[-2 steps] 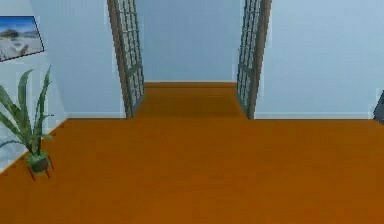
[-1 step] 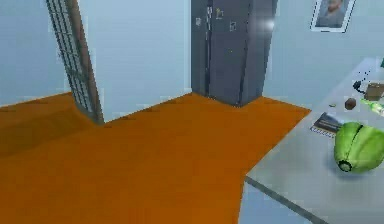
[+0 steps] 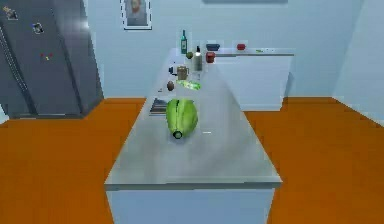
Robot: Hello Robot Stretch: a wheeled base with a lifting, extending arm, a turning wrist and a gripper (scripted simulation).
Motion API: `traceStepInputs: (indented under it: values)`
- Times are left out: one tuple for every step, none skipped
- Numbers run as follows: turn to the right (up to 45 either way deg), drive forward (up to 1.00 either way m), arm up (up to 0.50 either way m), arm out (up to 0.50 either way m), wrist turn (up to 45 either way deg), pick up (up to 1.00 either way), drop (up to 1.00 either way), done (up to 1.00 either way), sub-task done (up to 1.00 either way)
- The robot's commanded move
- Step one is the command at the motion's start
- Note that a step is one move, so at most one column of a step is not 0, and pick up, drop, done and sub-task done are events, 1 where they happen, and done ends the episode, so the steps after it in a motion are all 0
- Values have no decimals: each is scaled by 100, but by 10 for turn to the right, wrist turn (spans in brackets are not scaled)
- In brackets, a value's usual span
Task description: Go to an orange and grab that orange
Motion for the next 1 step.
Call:
traceStepInputs:
  values:
    - [450, 0, 0, 0, 0, 0, 0, 0, 0]
